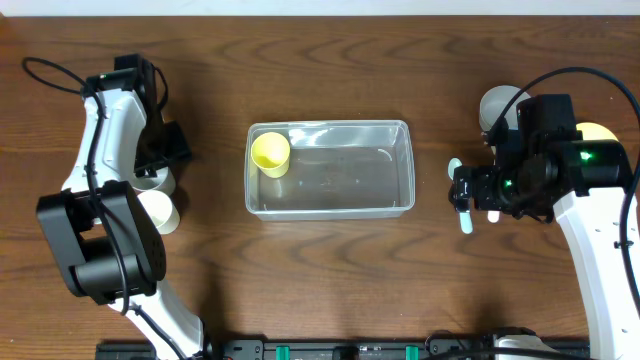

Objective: Pack container
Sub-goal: 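Move the left gripper back and grasp the grey cup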

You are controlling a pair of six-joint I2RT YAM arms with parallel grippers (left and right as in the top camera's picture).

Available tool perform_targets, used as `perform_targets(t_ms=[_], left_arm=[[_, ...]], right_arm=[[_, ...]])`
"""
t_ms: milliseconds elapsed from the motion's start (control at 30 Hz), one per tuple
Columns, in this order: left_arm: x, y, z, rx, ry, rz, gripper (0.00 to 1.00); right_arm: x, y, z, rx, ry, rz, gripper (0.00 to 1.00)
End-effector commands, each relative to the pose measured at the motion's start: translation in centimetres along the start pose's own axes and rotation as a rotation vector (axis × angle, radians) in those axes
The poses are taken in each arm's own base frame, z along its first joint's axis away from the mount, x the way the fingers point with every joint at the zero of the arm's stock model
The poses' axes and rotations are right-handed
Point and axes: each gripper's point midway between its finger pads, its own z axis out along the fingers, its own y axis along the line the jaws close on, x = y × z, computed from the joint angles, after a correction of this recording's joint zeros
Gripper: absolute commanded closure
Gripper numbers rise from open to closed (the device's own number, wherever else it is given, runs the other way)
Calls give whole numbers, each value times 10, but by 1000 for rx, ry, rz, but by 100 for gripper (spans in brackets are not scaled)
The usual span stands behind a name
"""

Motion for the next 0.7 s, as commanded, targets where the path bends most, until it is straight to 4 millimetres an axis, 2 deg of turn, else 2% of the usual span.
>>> perform_targets(t_ms=[0,200,233,367,500,667], left_arm=[[7,4,15,-13,35,-14,41],[5,3,18,-11,25,-14,41],[5,3,18,-11,25,-14,44],[6,3,18,-11,27,-14,65],[6,4,18,-12,29,-14,74],[6,4,18,-12,29,-13,79]], right_arm=[[-4,-2,-4,10,-12,-11,1],[-3,-2,-4,10,-8,-10,1],[-3,-2,-4,10,-8,-10,1],[-3,-2,-4,10,-8,-10,1],[-3,-2,-4,10,-8,-11,1],[-3,-2,-4,11,-9,-11,1]])
